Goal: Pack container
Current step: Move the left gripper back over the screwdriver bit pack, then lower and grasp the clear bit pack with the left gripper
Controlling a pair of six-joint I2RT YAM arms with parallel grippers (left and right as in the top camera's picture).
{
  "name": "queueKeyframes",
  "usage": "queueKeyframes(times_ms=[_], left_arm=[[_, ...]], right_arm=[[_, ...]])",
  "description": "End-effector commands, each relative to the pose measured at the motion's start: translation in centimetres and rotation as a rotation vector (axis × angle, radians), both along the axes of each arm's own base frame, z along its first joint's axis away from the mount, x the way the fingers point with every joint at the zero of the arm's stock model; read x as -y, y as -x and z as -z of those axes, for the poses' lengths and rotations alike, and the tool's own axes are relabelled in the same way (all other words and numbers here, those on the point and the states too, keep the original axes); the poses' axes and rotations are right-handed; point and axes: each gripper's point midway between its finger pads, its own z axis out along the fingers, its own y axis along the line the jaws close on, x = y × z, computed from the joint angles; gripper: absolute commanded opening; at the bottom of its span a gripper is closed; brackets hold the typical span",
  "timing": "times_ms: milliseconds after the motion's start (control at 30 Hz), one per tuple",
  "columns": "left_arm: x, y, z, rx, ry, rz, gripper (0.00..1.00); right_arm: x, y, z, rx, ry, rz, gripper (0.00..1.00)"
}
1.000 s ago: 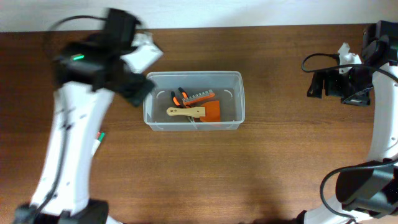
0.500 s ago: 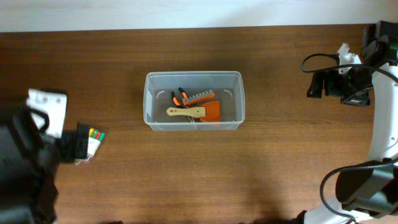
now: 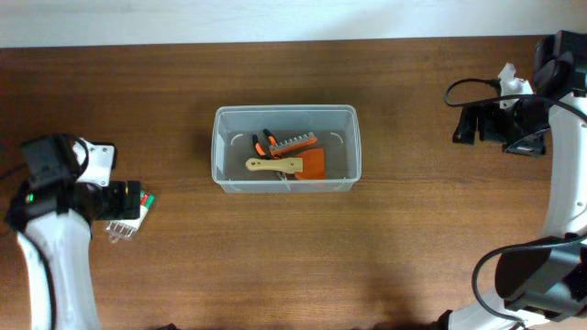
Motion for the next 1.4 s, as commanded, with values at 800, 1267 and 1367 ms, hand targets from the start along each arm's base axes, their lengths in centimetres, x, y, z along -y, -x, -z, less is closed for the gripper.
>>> queueKeyframes(times_ms=[800,1267,1367], left_arm=[[-3.1,-3.5,11.6,-0.264,-0.021,0.196,0.99],[-2.9,-2.7,14.1,-0.332,0.009,0.195,0.99],[-2.9,-2.7,14.1,-0.333,0.01,0.195,0.99]], right_arm=[[-0.3,0.0,-0.2,0.005,0.001,-0.013,0.99],[-0.3,0.0,-0.2,0.005,0.002,-0.013,0.99],[-0.3,0.1,-0.2,0.005,0.001,-0.013,0.99]])
